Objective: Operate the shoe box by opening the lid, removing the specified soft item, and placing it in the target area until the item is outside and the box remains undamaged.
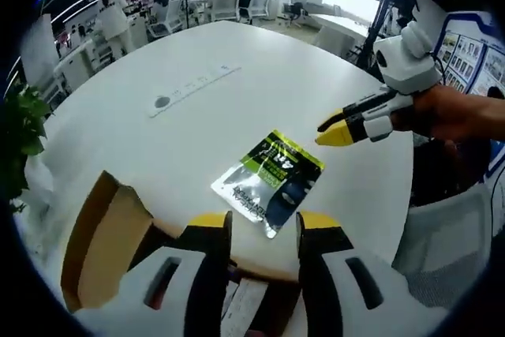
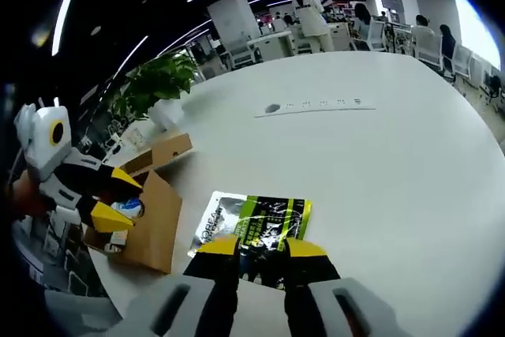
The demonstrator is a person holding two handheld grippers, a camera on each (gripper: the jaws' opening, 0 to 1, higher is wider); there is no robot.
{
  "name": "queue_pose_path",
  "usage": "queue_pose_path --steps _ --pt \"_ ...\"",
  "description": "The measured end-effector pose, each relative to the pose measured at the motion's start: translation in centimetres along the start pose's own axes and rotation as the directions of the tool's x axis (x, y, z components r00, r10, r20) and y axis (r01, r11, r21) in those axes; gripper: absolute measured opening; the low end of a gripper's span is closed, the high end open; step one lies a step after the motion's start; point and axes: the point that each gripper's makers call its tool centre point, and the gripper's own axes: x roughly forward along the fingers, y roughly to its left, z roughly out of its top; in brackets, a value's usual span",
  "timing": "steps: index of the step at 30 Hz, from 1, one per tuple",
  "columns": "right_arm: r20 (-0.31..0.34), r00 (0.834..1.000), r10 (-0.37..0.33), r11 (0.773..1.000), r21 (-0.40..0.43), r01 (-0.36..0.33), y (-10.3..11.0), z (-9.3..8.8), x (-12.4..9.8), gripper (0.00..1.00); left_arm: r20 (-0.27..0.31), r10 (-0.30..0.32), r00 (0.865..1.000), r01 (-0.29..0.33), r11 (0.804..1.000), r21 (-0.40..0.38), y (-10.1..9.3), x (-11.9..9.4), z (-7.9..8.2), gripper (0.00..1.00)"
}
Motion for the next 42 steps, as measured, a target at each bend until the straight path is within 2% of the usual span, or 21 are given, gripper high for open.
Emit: queue_pose_path --steps 8,18,30,33,37,42 --pt "0.034 0.999 0.029 0.999 -0.027 -0.028 2.0 0.9 -0.8 0.22 0.046 0.02 0.999 -0.02 1.0 -0.002 0.8 -2.4 0.3 0.34" --pt "0.052 0.997 0.064 0.997 -0.051 -0.062 4.3 1.0 -1.6 0.25 0.079 0.047 0.996 -0.044 0.998 -0.04 2.0 -5.3 -0.7 0.35" --pt "0.058 0.992 0.115 0.989 -0.098 -0.109 7.7 1.0 -1.6 0.26 0.112 0.105 0.988 -0.097 0.992 -0.077 4.6 -9.3 -3.3 0.36" --pt "0.056 0.99 0.131 0.986 -0.113 -0.124 8.6 1.0 -1.4 0.26 0.138 0.109 0.984 -0.093 0.989 -0.112 5.2 -10.0 -3.7 0.37" --pt "0.053 0.987 0.151 0.981 -0.13 -0.143 9.7 1.0 -1.2 0.27 0.145 0.129 0.981 -0.108 0.984 -0.14 6.2 -11.2 -5.0 0.38" --pt "0.046 0.983 0.176 0.977 -0.133 -0.169 11.3 0.6 -0.6 0.28 0.174 0.141 0.975 -0.108 0.977 -0.185 7.0 -12.6 -6.2 0.44"
